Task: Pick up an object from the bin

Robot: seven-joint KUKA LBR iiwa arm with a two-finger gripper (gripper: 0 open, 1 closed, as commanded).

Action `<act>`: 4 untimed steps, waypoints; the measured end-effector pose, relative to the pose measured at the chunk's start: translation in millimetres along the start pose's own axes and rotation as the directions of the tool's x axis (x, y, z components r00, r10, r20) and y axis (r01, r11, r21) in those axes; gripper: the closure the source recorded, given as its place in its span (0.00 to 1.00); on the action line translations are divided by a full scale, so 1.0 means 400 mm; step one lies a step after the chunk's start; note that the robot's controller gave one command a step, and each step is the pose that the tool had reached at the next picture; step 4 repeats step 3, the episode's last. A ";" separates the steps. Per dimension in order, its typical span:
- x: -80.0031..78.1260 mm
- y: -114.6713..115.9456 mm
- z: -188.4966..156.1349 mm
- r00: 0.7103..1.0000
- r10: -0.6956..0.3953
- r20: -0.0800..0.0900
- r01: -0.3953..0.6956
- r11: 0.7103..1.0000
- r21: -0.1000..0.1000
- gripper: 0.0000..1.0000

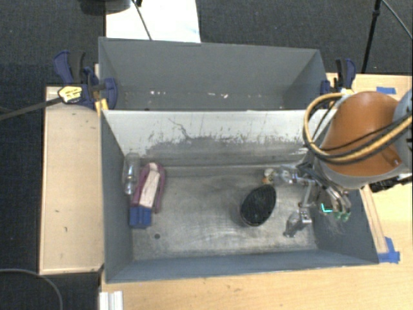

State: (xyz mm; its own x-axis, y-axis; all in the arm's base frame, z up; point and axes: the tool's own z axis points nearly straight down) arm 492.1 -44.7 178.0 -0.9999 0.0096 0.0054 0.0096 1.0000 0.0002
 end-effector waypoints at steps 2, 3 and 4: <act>-0.078 0.067 0.266 0.999 -0.054 0.001 0.054 0.999 0.001 1.00; -0.057 0.025 -0.106 0.972 -0.236 0.013 0.236 0.972 0.004 1.00; -0.057 0.025 -0.106 0.972 -0.236 0.013 0.236 0.972 0.004 1.00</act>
Offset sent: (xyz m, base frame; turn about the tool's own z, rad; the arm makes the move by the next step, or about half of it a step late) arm 0.0312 0.0269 -0.1080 -0.0504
